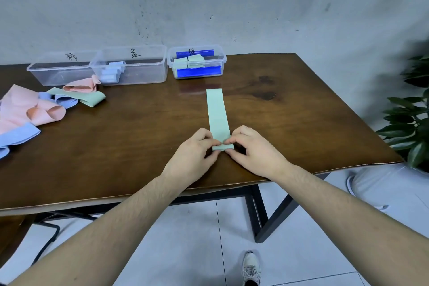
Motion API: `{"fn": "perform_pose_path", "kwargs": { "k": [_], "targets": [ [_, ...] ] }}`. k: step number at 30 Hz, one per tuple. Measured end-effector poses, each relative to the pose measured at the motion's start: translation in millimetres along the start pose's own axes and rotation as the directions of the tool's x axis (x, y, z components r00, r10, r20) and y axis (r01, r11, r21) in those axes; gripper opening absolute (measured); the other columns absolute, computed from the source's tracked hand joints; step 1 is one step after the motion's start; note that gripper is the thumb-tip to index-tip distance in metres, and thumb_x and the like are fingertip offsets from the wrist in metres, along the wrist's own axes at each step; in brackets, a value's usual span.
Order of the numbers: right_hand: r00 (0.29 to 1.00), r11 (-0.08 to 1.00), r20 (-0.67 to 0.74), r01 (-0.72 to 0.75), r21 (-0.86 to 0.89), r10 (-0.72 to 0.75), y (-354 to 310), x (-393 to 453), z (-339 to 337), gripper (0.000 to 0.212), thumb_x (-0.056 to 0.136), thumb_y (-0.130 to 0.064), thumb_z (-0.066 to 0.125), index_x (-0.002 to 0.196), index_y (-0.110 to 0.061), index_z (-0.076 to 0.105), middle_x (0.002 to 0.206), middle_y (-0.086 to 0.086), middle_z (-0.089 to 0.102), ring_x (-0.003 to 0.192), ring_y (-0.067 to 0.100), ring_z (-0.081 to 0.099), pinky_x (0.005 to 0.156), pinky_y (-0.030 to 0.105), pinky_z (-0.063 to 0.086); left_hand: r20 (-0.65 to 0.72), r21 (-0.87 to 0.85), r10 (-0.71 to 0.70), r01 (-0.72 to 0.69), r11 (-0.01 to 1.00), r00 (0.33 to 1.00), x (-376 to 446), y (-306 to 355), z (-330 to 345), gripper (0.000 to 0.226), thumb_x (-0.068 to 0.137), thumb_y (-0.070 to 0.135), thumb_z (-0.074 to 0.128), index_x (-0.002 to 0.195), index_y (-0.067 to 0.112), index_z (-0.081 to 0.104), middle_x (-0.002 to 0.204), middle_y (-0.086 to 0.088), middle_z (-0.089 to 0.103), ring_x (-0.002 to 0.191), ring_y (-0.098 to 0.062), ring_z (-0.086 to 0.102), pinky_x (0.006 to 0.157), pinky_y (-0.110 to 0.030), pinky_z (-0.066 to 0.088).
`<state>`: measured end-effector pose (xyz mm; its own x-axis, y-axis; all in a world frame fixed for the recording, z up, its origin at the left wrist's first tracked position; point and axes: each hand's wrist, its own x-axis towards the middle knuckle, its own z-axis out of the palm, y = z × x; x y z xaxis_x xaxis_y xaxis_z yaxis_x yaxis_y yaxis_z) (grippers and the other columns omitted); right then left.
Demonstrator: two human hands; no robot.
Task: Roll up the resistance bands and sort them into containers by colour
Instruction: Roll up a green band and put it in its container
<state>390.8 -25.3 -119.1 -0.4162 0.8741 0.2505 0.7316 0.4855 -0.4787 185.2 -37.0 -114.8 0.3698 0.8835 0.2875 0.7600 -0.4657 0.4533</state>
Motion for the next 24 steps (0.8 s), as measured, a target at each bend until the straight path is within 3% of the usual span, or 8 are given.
{"fn": "perform_pose_path", "kwargs": {
  "k": [5,13,20,24],
  "targets": [
    [1.000,1.000,0.022,-0.020,-0.004,0.020,-1.9,-1.2,-1.3,0.028,0.100,-0.035,0.058,0.124,-0.024,0.069,0.112,-0.017,0.055,0.107,-0.001,0.048,0.095,0.010,0.039,0.005,-0.002,0.010,-0.010,1.000,1.000,-1.4,0.7,-1.2,0.028,0.100,0.030,0.056,0.122,0.019,0.069,0.111,0.009,0.056,0.082,-0.004,0.047,0.079,-0.012,0.036],
    [0.999,0.999,-0.043,0.020,-0.051,-0.022,-1.0,-1.5,0.9,0.020,0.098,-0.033,0.061,0.115,-0.023,0.067,0.112,-0.013,0.058,0.103,0.001,0.045,0.093,0.023,0.044,-0.025,-0.013,-0.015,0.015,1.000,1.000,0.0,0.6,0.4,0.021,0.099,0.027,0.058,0.115,0.018,0.068,0.107,0.011,0.057,0.081,-0.001,0.045,0.071,-0.001,0.034],
    [0.998,0.996,-0.050,-0.028,-0.081,0.024,-1.0,0.5,1.0,0.030,0.100,-0.042,0.057,0.121,-0.024,0.069,0.113,-0.012,0.057,0.104,0.006,0.044,0.095,0.026,0.045,-0.008,-0.016,-0.047,0.047,0.999,0.999,1.8,-0.5,-0.9,0.029,0.097,0.033,0.060,0.121,0.019,0.069,0.106,0.016,0.049,0.073,-0.001,0.050,0.068,-0.004,0.034],
    [0.997,0.996,-0.056,-0.065,-0.064,0.061,-0.3,2.4,0.1,0.031,0.100,-0.043,0.056,0.123,-0.027,0.070,0.112,-0.014,0.057,0.105,0.005,0.042,0.097,0.027,0.044,-0.012,0.004,-0.062,0.062,0.998,0.998,4.3,-2.5,0.1,0.029,0.100,0.032,0.055,0.122,0.019,0.069,0.109,0.011,0.056,0.085,-0.004,0.051,0.077,-0.010,0.038]
  ]
}}
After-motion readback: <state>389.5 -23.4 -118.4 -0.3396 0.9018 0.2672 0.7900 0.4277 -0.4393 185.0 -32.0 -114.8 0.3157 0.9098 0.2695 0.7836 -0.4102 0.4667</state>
